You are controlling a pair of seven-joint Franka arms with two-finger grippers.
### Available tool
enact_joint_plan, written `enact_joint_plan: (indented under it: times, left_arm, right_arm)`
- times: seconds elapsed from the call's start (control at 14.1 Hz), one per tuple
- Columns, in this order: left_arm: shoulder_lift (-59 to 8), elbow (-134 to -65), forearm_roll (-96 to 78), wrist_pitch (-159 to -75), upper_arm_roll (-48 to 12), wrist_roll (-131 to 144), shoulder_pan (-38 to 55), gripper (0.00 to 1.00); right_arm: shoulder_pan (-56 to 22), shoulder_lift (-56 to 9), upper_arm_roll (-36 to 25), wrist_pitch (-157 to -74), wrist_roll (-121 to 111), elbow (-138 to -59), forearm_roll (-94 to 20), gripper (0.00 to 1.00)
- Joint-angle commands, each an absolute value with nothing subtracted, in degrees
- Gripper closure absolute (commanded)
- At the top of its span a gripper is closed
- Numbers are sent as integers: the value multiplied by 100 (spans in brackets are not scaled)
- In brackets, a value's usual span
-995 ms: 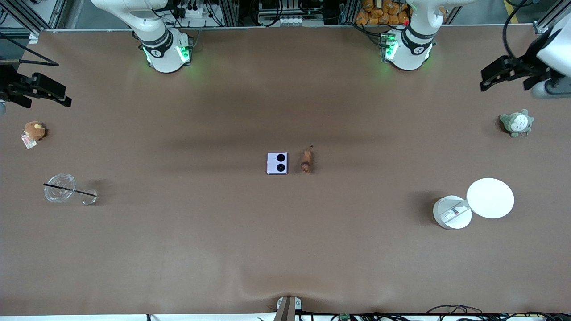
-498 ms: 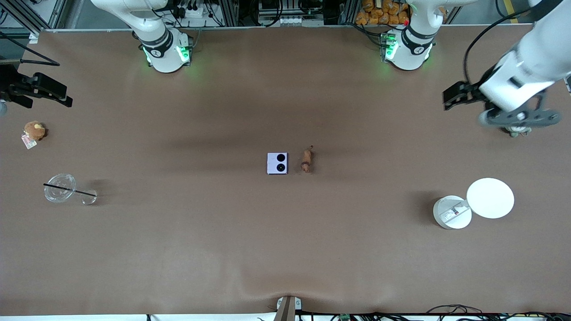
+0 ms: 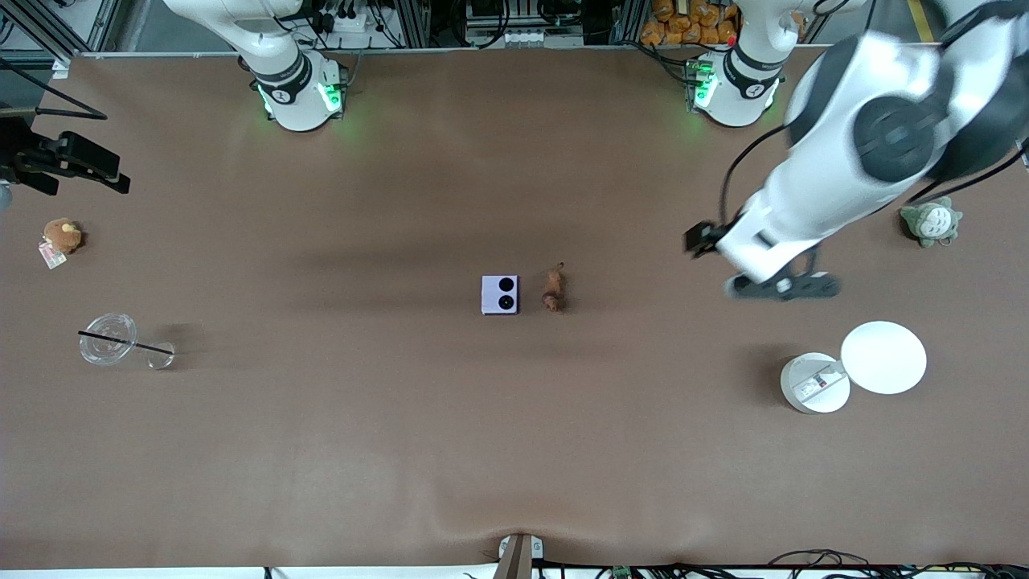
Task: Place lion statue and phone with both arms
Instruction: 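Move the left gripper over the brown lion statue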
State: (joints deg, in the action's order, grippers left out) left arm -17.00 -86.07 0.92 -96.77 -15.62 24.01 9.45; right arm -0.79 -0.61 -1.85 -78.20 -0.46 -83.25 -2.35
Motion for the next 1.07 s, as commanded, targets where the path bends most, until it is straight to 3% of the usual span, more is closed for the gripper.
enact_joint_plan:
  times: [0.0, 0.28, 1.0]
  left_arm:
    - [-2353, -8306, 255, -10246, -1538, 3204, 1361, 0]
    - [-3136, -7937, 264, -10766, -1503, 4287, 1976, 0]
    - [-4393, -7998, 1589, -11742, -1512, 5467, 3111, 2]
  right_arm:
    - [18, -44, -141, -7805, -62, -8341, -325, 0]
    - [18, -44, -141, -7805, -62, -8341, -325, 0]
    - [18, -53, -141, -7805, -62, -8341, -334, 0]
